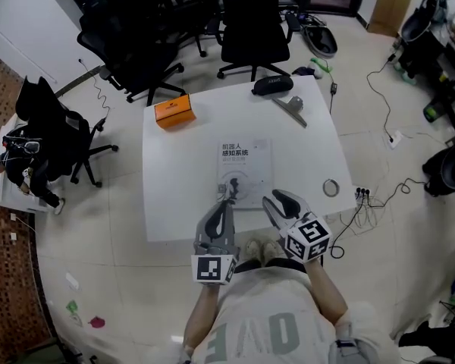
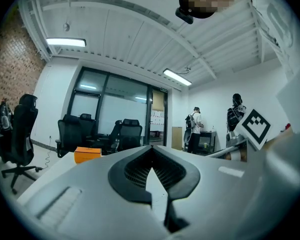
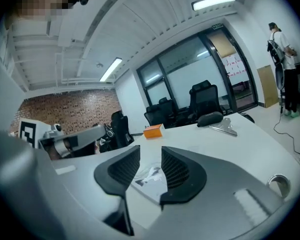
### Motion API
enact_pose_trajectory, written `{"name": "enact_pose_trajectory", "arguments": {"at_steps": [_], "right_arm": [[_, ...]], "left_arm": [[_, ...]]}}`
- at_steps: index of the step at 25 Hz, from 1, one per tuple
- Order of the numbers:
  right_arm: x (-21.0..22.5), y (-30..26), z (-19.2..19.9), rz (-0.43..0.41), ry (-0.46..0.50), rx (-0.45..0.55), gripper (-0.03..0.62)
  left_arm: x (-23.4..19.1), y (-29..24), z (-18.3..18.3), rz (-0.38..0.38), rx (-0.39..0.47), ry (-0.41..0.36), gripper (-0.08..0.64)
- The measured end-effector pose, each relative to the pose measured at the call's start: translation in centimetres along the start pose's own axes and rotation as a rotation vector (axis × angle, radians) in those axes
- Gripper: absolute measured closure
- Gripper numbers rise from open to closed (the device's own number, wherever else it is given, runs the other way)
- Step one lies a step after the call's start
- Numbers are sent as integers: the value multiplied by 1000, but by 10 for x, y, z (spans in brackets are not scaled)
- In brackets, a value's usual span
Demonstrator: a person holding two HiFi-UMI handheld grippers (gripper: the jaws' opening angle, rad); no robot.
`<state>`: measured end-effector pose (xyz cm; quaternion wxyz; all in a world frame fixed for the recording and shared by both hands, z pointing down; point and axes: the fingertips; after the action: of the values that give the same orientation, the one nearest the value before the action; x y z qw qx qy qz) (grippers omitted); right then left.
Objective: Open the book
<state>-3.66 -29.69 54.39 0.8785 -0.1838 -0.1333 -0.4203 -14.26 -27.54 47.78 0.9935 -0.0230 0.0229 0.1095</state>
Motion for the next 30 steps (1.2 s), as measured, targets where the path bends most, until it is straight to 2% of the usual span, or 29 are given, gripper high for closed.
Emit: {"name": "enact_pose_trajectory", "arguments": {"at_steps": [5,9,13,18,22,27,30], "right_arm": [[33,-14,38,65,-72,-93,421],[57,-19,74,118,-128,-186,409],[64,-23,107,99,-224,-301,408],[68,-29,127,111,-272,-415,408],[69,-32,138,114,-308,-464,408],[69,-36,142,123,-307,-472,410],[73,-33,140,135,-300,-468,448]], "left_arm": [[1,-1,9,0,-24,3,548],[2,0,18,-2,-48,15,548],[0,1,23,-13,-54,13,548],[-3,1,27,-25,-55,10,548],[-4,2,26,-34,-56,8,548],[-11,1,30,-47,-60,11,548],[-12,0,33,-53,-63,12,548]]}}
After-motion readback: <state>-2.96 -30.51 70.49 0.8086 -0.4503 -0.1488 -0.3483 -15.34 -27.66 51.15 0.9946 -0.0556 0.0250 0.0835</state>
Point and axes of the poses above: the fingertips, and each gripper's own axes: y backward along the fingers, x to its right, z out of its underside, and after that the axes turned 9 degrees about -z, right-handed
